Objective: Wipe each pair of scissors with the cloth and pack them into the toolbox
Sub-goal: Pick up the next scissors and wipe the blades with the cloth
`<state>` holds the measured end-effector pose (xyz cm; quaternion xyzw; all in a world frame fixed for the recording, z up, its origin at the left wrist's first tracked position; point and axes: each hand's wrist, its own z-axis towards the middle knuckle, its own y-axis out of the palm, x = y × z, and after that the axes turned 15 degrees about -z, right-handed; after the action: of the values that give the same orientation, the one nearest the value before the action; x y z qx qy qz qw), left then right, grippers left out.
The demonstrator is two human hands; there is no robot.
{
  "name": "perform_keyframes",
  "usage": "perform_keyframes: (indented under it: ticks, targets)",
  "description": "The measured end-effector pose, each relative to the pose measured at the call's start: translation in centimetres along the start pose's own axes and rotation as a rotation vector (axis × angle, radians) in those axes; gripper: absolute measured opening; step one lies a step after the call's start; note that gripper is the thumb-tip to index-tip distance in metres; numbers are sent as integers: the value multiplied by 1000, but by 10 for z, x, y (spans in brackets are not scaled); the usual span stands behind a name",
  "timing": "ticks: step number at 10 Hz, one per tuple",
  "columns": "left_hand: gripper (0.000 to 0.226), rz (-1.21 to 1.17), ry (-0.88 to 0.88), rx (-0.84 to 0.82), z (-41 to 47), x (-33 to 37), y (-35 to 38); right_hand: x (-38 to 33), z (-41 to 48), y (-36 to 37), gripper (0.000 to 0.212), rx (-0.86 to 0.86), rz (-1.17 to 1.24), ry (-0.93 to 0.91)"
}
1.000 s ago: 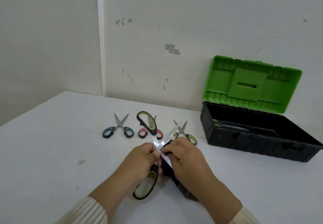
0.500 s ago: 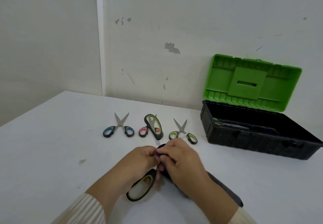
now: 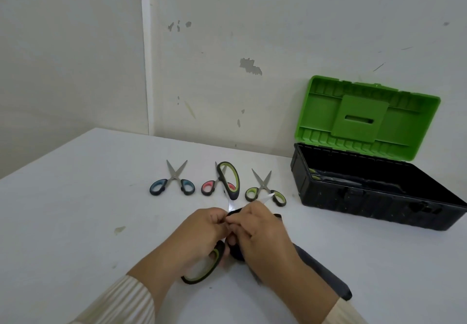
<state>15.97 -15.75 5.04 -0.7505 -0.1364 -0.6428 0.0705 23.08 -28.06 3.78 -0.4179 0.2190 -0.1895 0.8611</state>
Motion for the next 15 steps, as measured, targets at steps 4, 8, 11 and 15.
perform_keyframes:
  ticks: [4,8,11,15]
  targets:
    - [28,-71,-34,16,-1,6,-7,38,11,-40,19,356,173,469]
    - [22,-16,19,20,1,-2,-1,-3,4,-4,21,-102,22,17]
    - [28,71,46,-32,3,-7,1,-1,8,-7,23,-9,-9,139]
    - [30,-22,76,34,-2,6,-7,38,14,-26,26,155,107,435]
